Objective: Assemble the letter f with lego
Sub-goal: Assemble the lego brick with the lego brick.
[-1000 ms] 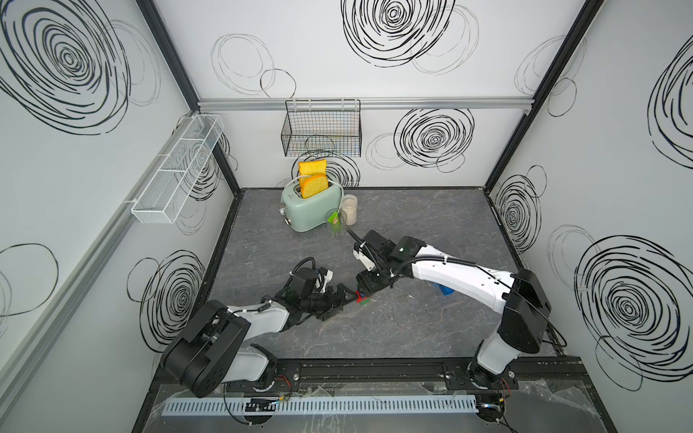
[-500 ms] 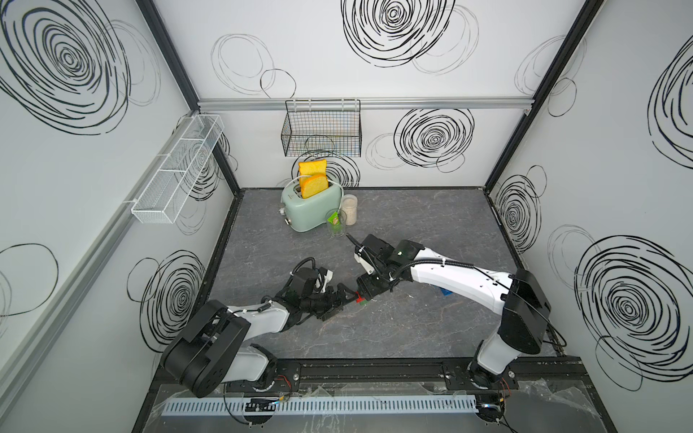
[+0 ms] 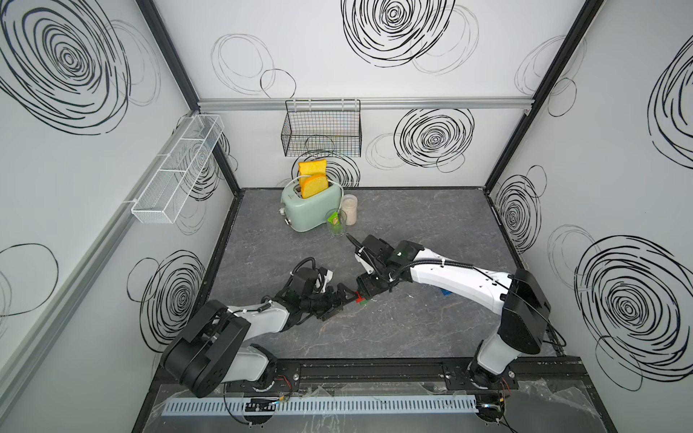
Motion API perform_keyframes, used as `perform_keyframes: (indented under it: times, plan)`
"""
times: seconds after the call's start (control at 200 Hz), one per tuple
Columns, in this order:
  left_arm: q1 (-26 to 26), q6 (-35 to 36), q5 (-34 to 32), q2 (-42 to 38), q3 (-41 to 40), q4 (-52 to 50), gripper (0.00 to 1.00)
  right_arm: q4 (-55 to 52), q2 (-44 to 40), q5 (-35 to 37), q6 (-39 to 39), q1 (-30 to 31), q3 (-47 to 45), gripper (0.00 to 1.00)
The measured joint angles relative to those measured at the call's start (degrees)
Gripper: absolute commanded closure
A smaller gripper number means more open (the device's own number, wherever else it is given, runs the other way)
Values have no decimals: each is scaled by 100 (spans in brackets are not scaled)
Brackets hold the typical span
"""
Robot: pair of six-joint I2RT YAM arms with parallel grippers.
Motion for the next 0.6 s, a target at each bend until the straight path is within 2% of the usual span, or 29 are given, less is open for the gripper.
perform_keyframes:
  times: [0.6]
  plan:
    - [136,50,109,42,0,-7,3,81,160,70,55,26,105,51]
